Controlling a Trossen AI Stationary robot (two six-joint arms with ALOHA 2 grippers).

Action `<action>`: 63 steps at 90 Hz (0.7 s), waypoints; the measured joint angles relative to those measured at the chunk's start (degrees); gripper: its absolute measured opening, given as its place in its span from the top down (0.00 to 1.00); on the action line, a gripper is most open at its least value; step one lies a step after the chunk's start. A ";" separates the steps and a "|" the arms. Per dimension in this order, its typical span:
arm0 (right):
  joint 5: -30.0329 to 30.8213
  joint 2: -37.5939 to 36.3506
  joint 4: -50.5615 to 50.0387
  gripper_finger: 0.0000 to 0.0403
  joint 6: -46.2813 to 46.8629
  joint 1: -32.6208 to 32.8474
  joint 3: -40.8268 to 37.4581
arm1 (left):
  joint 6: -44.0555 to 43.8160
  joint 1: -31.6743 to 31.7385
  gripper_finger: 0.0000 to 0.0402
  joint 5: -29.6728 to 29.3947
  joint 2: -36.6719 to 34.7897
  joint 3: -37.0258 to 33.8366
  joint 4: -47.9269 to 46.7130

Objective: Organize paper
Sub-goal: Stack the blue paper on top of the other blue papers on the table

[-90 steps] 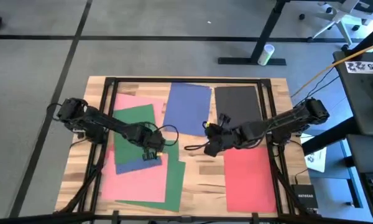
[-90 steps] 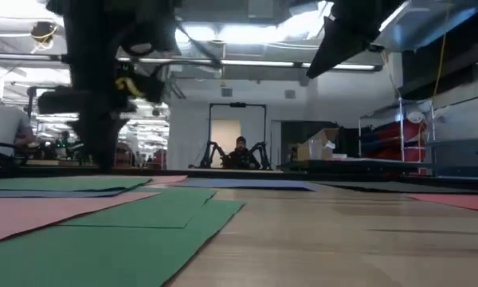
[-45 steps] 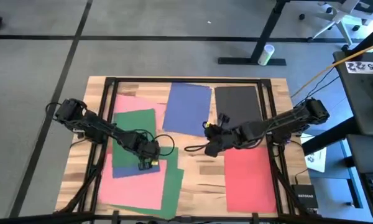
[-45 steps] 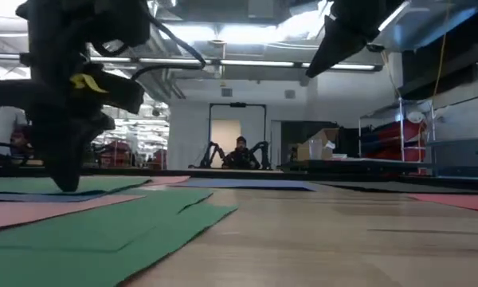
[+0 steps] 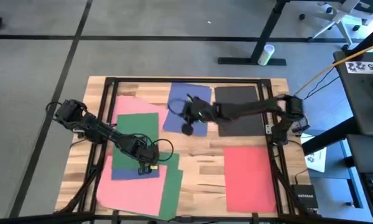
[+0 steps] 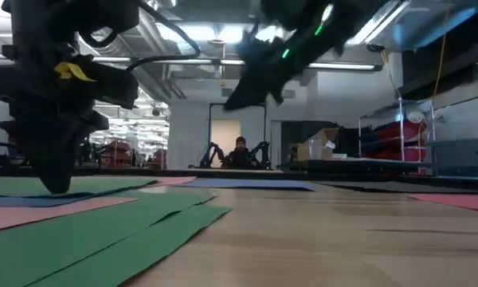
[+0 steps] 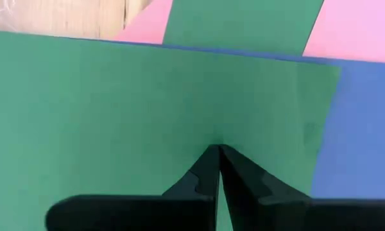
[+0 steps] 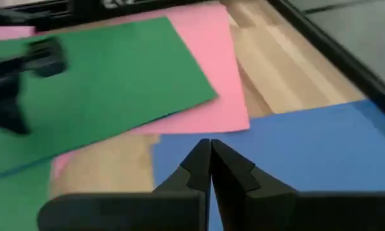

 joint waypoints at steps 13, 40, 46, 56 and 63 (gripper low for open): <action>-3.89 6.99 -0.49 1.00 -0.55 -2.30 5.32 | 0.24 0.00 1.00 -0.06 -0.30 0.46 0.29; -5.75 16.36 -11.94 1.00 -6.16 -4.09 17.00 | 1.42 -0.02 1.00 -0.84 -0.50 3.28 0.17; -6.13 17.59 -13.74 1.00 -6.82 -4.35 18.84 | 1.53 -0.18 1.00 -0.93 -0.52 3.81 -0.04; -7.04 19.75 -15.31 1.00 -7.36 -4.68 21.31 | 1.53 -0.33 1.00 -0.96 -0.61 3.93 -0.18; -7.82 21.25 -16.27 1.00 -7.81 -4.78 22.97 | 1.52 -0.34 1.00 -1.02 -0.61 3.93 -0.30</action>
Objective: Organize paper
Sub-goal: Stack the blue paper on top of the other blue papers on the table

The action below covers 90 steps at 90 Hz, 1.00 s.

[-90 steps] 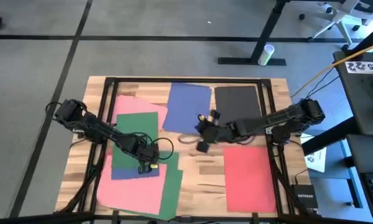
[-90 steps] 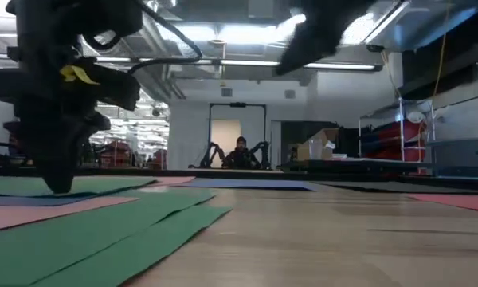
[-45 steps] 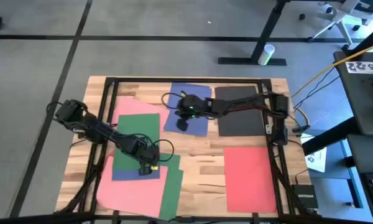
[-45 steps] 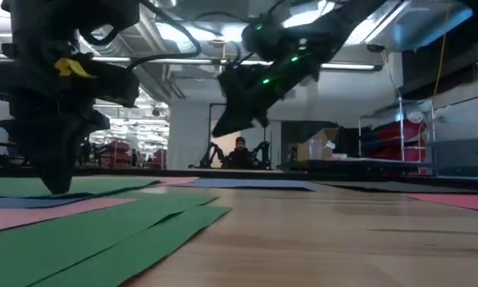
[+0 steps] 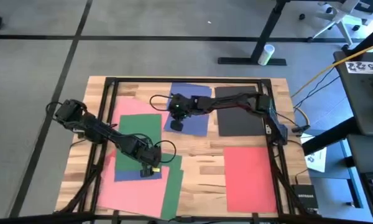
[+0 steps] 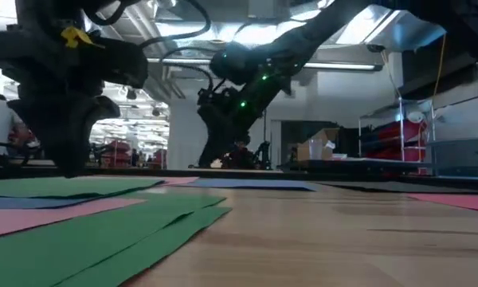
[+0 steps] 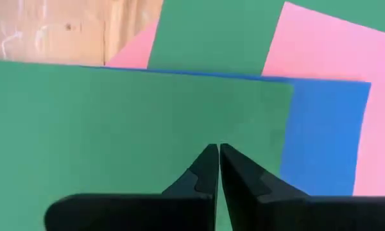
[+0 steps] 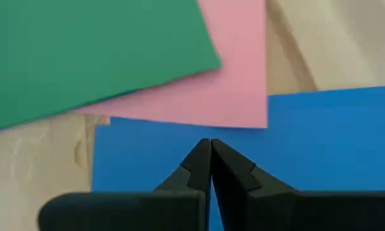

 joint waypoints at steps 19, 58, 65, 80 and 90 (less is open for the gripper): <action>-0.43 2.50 -2.01 1.00 -0.40 -0.91 3.11 | -0.03 0.01 1.00 -0.13 0.00 0.00 -0.74; -2.01 4.64 -3.35 1.00 -1.71 -1.71 5.69 | -0.03 0.03 1.00 -0.13 -0.04 0.07 -0.60; -2.01 4.64 -3.24 1.00 -1.71 -1.77 5.69 | -0.19 0.03 1.00 -0.12 -0.04 0.07 -0.62; -2.05 4.64 -3.27 1.00 -1.78 -1.78 5.69 | -0.19 0.03 1.00 -0.13 -0.04 0.07 -0.45; -2.39 4.64 -3.45 1.00 -1.80 -1.78 5.69 | -0.13 0.03 1.00 -0.13 -0.04 0.07 -0.47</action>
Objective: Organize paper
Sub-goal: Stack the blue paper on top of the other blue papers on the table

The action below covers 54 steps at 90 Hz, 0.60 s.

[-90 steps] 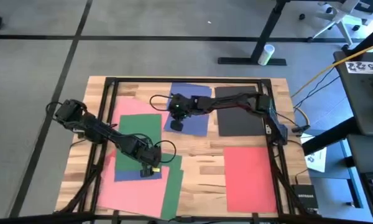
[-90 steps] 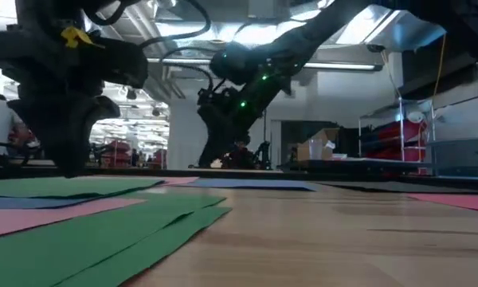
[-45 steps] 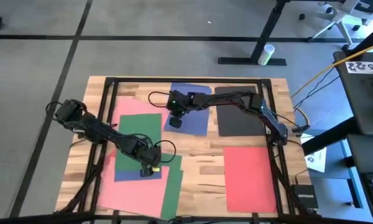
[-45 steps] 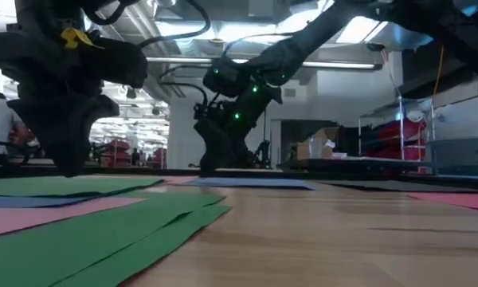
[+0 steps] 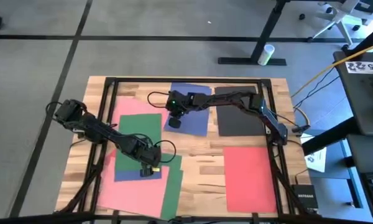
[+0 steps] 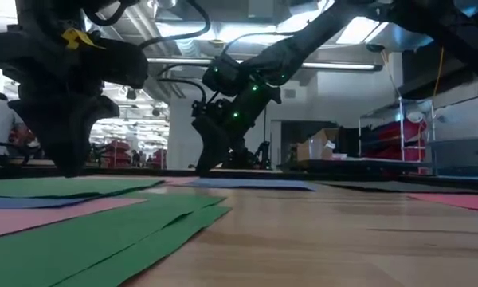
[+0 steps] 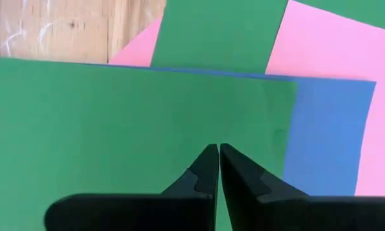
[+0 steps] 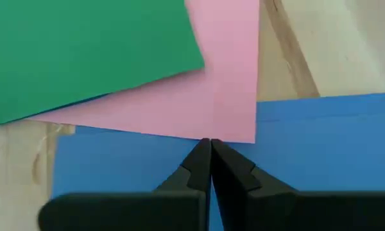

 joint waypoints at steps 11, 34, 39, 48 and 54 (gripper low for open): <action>-3.07 -0.84 -3.33 1.00 -1.58 0.71 -0.10 | 0.36 -0.19 1.00 -0.59 0.00 0.00 -0.16; -1.30 -4.93 -12.64 1.00 -7.35 6.88 -0.06 | 0.21 -3.26 1.00 -2.44 -0.02 0.00 -0.56; 0.06 -6.01 -13.69 1.00 -8.20 8.66 -0.04 | -0.26 -4.30 1.00 -3.26 -0.02 0.00 -0.51; 2.59 -8.30 -15.40 1.00 -10.18 11.66 -0.04 | -1.35 -6.19 1.00 -5.34 -0.02 0.00 -0.63; 4.04 -9.34 -15.93 1.00 -10.43 13.38 -0.04 | -2.15 -7.37 1.00 -6.85 -0.02 0.00 -0.26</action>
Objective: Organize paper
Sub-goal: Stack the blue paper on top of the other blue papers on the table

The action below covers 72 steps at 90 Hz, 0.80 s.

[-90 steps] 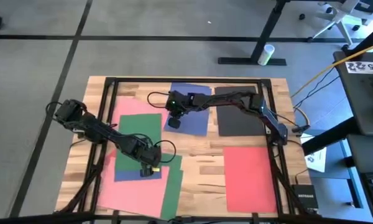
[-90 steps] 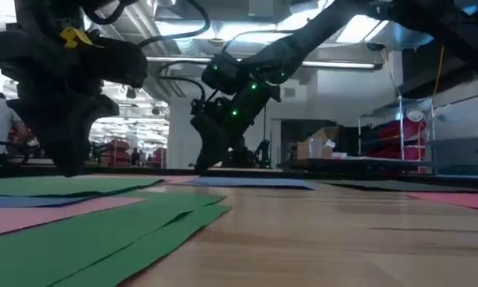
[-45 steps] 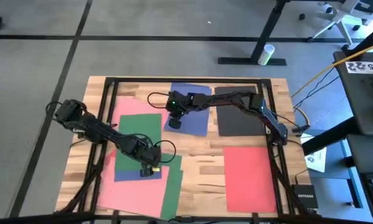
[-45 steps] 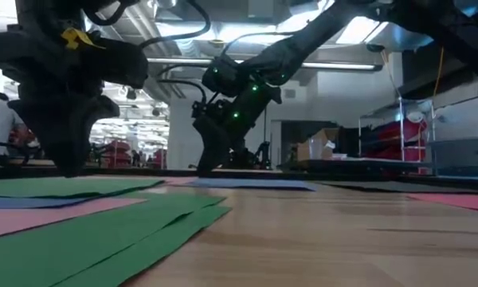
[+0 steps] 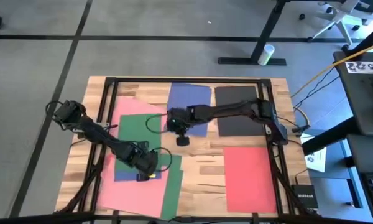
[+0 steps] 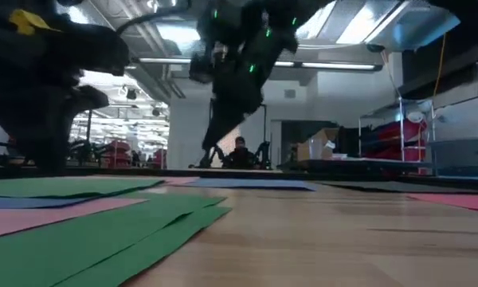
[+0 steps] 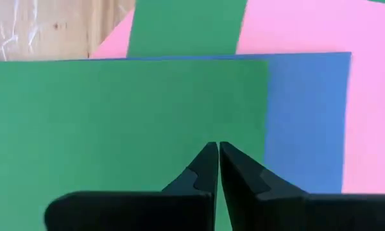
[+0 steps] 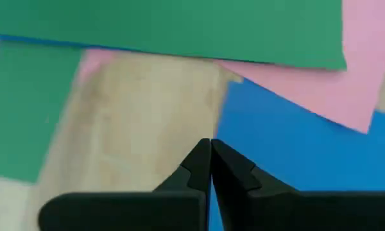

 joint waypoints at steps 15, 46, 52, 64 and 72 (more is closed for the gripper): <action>2.99 -2.55 -2.94 1.00 0.70 2.97 -1.47 | 0.28 -1.70 1.00 -4.28 -2.61 0.00 2.02; 5.54 -10.54 0.68 1.00 8.06 6.09 -13.14 | -1.57 -7.22 1.00 -10.80 -14.90 -6.76 14.70; 5.51 -12.31 3.03 1.00 9.74 6.89 -16.05 | -2.35 -8.22 1.00 -11.81 -16.54 -9.07 17.77; 5.06 -14.91 7.77 1.00 13.45 8.49 -21.63 | -2.83 -9.94 1.00 -13.32 -18.81 -13.11 24.15; 5.06 -16.95 12.32 1.00 16.33 9.41 -25.43 | -2.24 -10.82 1.00 -13.74 -19.67 -15.35 28.08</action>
